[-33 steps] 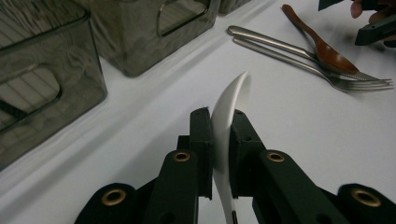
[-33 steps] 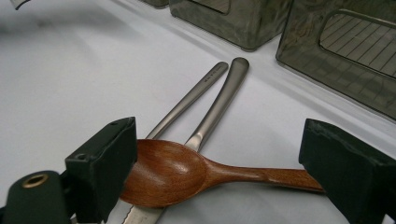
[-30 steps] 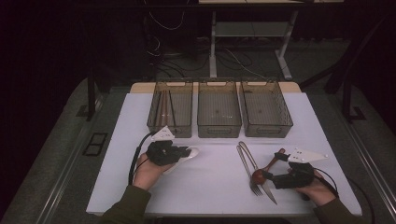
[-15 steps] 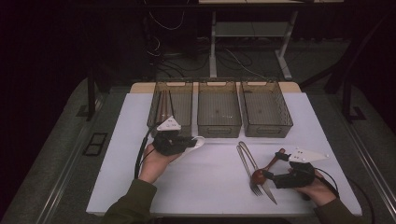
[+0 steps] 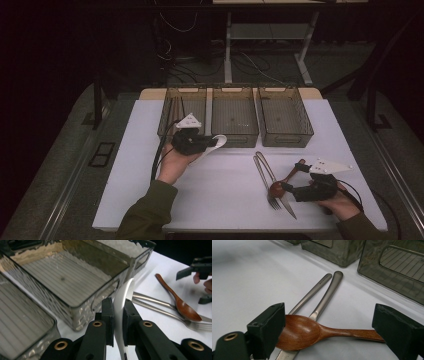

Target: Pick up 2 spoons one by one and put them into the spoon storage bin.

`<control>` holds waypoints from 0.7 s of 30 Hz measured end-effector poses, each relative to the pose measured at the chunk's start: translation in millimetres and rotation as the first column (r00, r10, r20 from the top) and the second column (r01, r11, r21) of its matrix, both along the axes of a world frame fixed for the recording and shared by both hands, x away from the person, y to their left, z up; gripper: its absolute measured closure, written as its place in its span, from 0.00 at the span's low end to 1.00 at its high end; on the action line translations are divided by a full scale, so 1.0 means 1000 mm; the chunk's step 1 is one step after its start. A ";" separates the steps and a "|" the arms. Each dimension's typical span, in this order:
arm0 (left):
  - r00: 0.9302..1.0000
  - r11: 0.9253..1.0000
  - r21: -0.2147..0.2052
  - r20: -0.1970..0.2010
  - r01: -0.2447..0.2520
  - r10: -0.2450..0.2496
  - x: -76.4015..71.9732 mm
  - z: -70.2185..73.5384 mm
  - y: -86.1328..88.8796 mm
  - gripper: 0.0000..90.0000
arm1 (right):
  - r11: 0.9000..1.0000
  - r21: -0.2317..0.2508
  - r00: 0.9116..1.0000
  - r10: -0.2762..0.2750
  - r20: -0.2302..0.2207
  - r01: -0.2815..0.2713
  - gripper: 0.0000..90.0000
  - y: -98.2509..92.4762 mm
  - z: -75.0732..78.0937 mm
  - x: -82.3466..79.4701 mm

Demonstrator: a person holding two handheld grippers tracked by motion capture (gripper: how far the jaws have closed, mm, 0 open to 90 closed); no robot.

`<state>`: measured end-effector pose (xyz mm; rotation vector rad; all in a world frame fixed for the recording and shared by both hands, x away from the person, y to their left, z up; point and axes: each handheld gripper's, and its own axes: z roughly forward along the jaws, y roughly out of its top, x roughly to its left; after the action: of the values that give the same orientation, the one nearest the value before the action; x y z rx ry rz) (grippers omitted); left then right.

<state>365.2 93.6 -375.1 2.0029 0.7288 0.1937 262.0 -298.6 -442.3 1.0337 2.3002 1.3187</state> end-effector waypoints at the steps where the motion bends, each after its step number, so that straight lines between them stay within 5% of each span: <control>1: 1.000 1.000 -0.002 0.002 -0.002 0.002 0.002 0.001 -0.001 0.90 | 1.000 0.001 1.000 -0.001 0.000 0.001 0.13 0.000 0.000 0.000; 21: 0.998 0.999 -0.007 0.028 -0.052 0.053 0.051 0.016 -0.036 0.90 | 1.000 0.003 1.000 0.000 0.006 0.000 0.13 -0.001 0.000 0.000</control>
<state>415.8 57.9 -359.5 1.9726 0.7634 0.2502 262.5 -300.0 -442.2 1.0298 2.2943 1.3236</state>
